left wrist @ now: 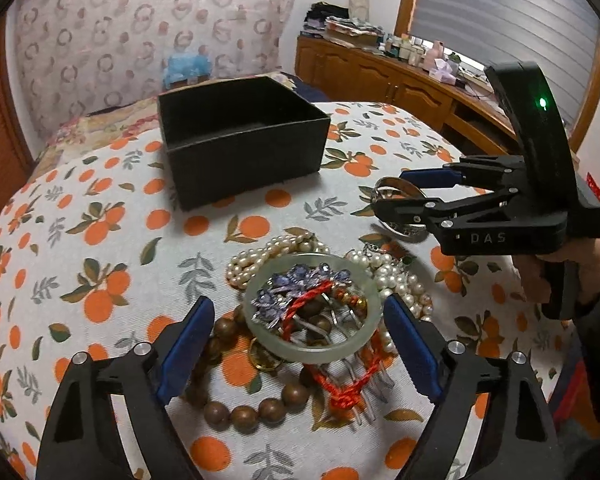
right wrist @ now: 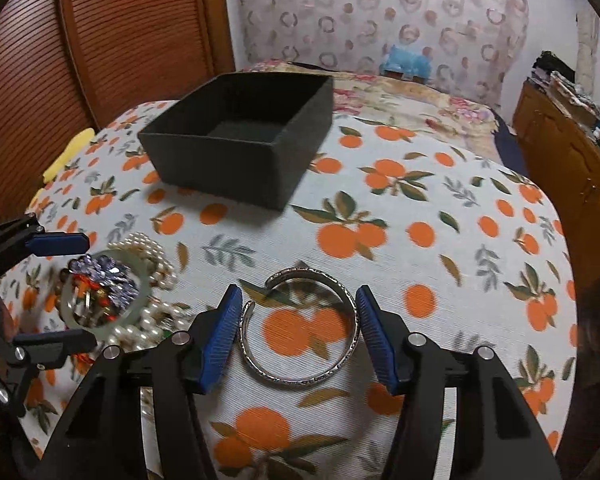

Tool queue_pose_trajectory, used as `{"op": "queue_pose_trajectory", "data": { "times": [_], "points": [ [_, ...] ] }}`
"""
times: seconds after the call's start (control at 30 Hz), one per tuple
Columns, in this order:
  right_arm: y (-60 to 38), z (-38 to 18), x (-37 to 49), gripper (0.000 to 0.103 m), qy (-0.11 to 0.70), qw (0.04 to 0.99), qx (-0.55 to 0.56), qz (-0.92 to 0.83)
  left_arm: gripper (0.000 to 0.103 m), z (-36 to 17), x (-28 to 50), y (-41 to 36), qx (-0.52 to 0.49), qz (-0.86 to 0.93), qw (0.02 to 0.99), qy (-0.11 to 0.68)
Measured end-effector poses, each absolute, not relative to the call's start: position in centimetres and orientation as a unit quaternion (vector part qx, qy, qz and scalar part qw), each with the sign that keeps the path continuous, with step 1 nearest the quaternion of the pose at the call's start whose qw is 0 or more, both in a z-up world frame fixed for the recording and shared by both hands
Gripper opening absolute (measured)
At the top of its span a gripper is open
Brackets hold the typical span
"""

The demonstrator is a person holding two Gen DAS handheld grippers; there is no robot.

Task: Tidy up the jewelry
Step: 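Grasp the silver bangle with the right tool while the left tool grasps the jade bangle, then drop the silver bangle in the box with right tool while left tool drops jade bangle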

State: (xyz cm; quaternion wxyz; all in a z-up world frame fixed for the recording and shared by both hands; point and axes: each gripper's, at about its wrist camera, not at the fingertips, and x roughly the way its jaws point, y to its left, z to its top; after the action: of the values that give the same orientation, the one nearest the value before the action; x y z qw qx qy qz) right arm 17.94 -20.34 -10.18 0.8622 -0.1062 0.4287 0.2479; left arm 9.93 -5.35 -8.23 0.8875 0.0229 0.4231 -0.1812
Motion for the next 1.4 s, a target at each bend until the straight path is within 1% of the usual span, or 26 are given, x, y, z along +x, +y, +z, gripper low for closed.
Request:
{"op": "queue_pose_trajectory", "data": {
  "times": [0.03, 0.07, 0.43, 0.57, 0.77, 0.8, 0.97, 1.23, 1.4],
  "points": [
    [-20.5, -10.3, 17.9, 0.061, 0.429, 0.863, -0.107, 0.245, 0.074, -8.3, 10.1, -5.5, 0.019, -0.186, 0.887, 0.423],
    [-20.7, -10.3, 17.9, 0.061, 0.428, 0.864, -0.107, 0.244, 0.071, -8.3, 10.3, -5.5, 0.012, -0.193, 0.884, 0.426],
    [-21.5, -10.3, 16.9, 0.062, 0.425, 0.866, -0.114, 0.237, 0.071, -8.7, 11.6, -6.2, 0.023, -0.191, 0.879, 0.436],
    [-21.4, -10.6, 16.2, 0.064, 0.427, 0.864, -0.125, 0.235, 0.069, -8.6, 11.4, -6.3, 0.027, -0.197, 0.88, 0.432],
    [-22.0, -10.6, 15.9, 0.064, 0.425, 0.865, -0.121, 0.237, 0.069, -7.0, 10.5, -6.0, 0.024, -0.198, 0.893, 0.404],
    [-22.0, -10.6, 15.9, 0.062, 0.425, 0.865, -0.122, 0.238, 0.069, -6.6, 10.3, -6.0, 0.024, -0.195, 0.897, 0.397],
    [-21.9, -10.5, 16.0, 0.061, 0.419, 0.868, -0.119, 0.237, 0.069, -5.3, 9.9, -5.4, 0.019, -0.189, 0.905, 0.38],
    [-19.7, -7.1, 16.7, 0.061, 0.376, 0.881, -0.119, 0.261, 0.069, -3.9, 10.7, -3.5, 0.01, -0.169, 0.916, 0.363],
    [-17.3, -4.9, 18.7, 0.062, 0.35, 0.885, -0.116, 0.284, 0.069, -3.0, 11.5, -2.1, 0.007, -0.153, 0.923, 0.353]
  ]
}}
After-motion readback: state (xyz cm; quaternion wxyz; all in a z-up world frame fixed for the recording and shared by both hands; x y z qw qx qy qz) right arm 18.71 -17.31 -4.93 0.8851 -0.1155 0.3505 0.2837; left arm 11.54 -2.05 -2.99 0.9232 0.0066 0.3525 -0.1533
